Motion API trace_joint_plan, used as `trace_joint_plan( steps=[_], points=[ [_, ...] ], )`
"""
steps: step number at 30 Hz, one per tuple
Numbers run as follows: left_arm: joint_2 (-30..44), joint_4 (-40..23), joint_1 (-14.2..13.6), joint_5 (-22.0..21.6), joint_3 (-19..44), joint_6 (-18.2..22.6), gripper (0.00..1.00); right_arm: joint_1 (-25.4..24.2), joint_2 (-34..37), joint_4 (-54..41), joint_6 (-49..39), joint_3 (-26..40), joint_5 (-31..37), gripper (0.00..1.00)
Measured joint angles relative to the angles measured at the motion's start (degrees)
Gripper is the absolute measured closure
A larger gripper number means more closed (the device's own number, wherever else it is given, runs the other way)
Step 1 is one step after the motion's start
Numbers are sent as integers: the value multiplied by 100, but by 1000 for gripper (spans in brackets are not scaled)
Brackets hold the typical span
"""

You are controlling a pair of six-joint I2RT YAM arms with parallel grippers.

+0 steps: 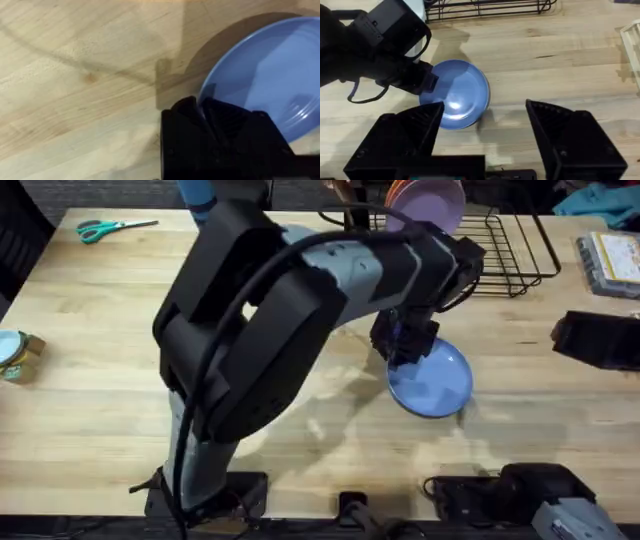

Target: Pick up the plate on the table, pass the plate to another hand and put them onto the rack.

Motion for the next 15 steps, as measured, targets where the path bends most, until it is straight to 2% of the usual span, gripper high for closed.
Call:
trace_joint_plan(
  steps=[10,15],
  points=[
    [219,-872,6,40,952,93,958,0,0,-2,-1,0,17,10],
    [227,-1170,136,39,1250,124,958,0,0,-2,1,0,22,9]
  ],
)
